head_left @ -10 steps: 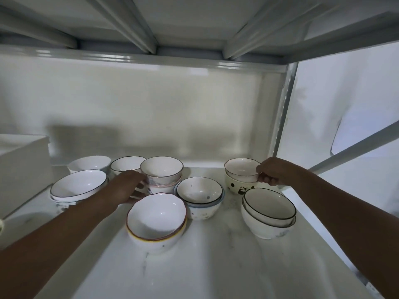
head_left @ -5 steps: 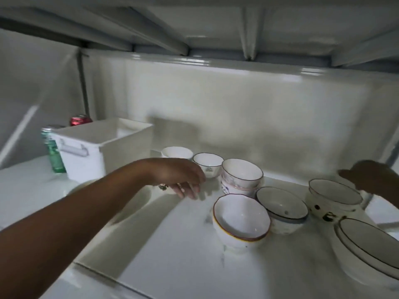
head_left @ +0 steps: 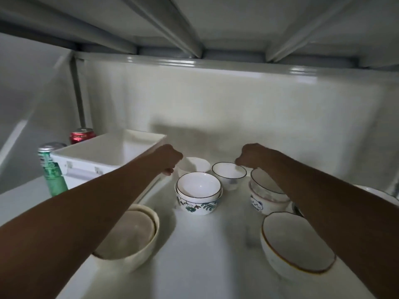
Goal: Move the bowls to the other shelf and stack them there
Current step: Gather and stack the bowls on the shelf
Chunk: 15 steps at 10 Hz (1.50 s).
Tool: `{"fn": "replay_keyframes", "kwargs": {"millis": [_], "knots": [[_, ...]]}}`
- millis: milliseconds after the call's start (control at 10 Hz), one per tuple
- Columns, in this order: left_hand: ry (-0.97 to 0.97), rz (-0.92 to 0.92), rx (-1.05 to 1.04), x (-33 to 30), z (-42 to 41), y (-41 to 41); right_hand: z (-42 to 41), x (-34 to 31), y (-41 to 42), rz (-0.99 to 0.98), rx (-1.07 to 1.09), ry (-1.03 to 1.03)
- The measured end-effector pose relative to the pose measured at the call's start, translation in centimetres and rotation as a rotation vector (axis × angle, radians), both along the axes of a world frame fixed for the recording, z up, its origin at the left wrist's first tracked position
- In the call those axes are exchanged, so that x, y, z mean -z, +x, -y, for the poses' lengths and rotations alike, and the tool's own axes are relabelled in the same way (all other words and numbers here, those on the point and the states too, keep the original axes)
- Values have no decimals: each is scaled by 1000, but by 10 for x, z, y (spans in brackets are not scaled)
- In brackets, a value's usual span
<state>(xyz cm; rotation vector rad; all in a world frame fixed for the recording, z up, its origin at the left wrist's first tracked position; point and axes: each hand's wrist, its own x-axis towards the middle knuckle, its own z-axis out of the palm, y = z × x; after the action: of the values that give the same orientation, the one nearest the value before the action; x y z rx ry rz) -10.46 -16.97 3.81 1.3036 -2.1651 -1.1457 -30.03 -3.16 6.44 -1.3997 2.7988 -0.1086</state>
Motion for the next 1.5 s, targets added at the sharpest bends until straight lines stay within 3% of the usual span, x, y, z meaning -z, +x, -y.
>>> {"fn": "replay_keyframes", "kwargs": {"millis": [200,300,600,700,900,1000,1100,1400,1500], "knots": [[263,-87,-51,38,45,-7,19,21,-8,-6,87,165],[340,-40,-44,45,49,-18,16,26,-13,-48,106,148],[241,-17,-5,50,33,-44,7,36,-20,-101,61,99],[315,-150,-80,53,40,-50,6,36,-22,-69,65,99],[215,-298,-74,21,43,-52,4,31,-18,-28,103,-10],[156,-285,-15,7,27,-67,9,24,-21,147,142,-289],[64,-211,86,2,11,-85,11,14,-23,460,67,-466],[-141,128,245,13,-6,-109,0,30,-37,363,78,-241],[-164,122,261,17,-2,-113,0,32,-35,309,98,-214]]}}
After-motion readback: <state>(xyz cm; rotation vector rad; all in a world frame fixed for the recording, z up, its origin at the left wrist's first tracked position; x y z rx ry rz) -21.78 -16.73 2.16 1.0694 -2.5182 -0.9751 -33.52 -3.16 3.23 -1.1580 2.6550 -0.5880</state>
